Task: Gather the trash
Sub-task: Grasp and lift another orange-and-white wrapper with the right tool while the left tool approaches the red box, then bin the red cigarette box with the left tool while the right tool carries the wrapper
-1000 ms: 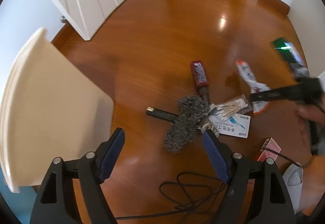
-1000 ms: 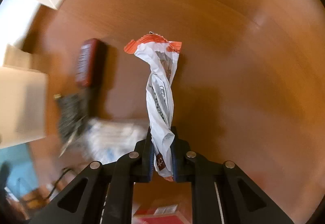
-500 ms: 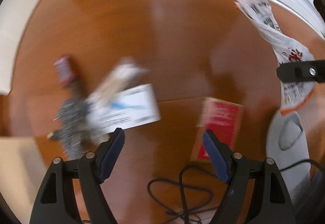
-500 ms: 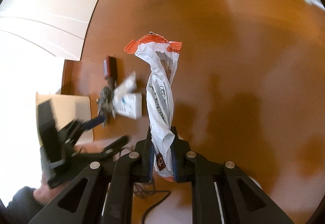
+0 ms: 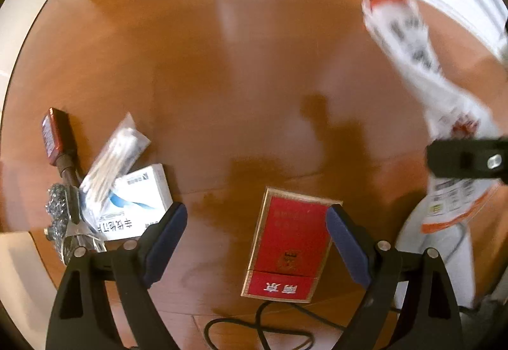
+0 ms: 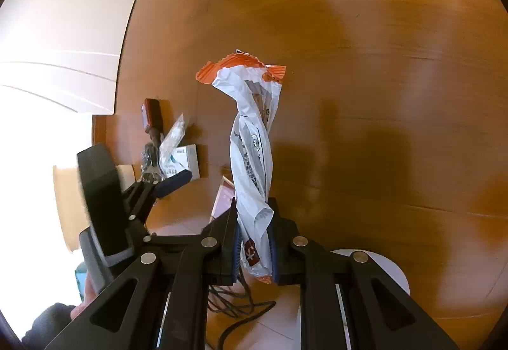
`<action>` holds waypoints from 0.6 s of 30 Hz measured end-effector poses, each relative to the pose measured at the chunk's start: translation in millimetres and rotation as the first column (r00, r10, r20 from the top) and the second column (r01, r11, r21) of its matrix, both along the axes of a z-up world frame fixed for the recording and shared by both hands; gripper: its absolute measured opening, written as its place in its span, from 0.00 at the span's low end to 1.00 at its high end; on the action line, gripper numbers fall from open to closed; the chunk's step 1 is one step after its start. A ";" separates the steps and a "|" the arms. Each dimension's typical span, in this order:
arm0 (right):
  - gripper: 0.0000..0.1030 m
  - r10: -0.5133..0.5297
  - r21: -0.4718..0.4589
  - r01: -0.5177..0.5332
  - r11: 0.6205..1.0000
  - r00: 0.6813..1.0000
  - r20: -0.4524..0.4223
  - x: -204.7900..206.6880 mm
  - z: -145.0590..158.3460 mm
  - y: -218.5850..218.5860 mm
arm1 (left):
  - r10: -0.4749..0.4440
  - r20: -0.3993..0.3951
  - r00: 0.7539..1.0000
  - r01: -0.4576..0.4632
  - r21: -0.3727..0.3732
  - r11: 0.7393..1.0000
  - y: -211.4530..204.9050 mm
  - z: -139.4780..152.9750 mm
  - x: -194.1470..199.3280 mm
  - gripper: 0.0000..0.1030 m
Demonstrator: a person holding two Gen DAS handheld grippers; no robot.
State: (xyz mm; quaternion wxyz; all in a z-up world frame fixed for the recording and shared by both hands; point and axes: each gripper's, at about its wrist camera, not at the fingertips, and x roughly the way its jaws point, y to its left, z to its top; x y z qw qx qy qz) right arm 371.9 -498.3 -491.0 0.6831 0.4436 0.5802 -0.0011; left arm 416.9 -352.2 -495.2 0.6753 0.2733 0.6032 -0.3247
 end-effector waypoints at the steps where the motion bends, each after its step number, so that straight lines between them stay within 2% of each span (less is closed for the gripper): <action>1: 0.15 -0.006 0.000 0.006 1.000 1.000 0.003 -0.4 0.5 -1.6 | 0.008 0.000 1.000 -0.008 -0.006 1.000 1.6 3.7 0.6 0.88; 5: 0.16 -0.027 -0.009 0.027 1.000 1.000 -0.003 -6.3 1.3 -13.8 | -0.034 -0.050 0.998 0.033 -0.010 0.999 -1.2 -2.7 -18.5 0.88; 10: 0.16 -0.038 -0.010 0.037 0.999 0.999 -0.018 -8.2 -4.9 -17.5 | -0.100 -0.066 0.993 0.102 0.033 0.994 -3.1 -23.0 -42.1 0.86; 11: 0.16 -0.040 -0.007 0.040 0.999 0.999 -0.022 -8.8 -6.2 -17.3 | -0.106 -0.071 0.992 0.109 0.038 0.993 -2.5 -26.3 -44.7 0.65; 12: 0.17 -0.041 -0.003 0.041 0.999 0.999 -0.026 -9.3 -7.8 -15.7 | -0.109 -0.063 0.992 0.112 0.052 0.992 -3.9 -30.1 -46.9 0.54; 13: 0.17 -0.039 0.000 0.039 0.999 0.999 -0.029 -8.7 -8.6 -13.6 | -0.111 -0.045 0.993 0.114 0.050 0.992 -4.9 -31.4 -50.2 0.53; 16: 0.17 -0.035 0.001 0.035 0.999 0.999 -0.032 -3.8 -12.1 -7.7 | -0.070 -0.078 0.994 0.072 0.017 0.997 0.2 -31.0 -50.0 0.53; 18: 0.17 -0.037 -0.001 0.036 0.999 0.999 -0.032 -1.2 -12.4 -5.9 | -0.054 -0.061 0.997 0.054 0.001 0.999 6.8 -23.0 -47.2 0.53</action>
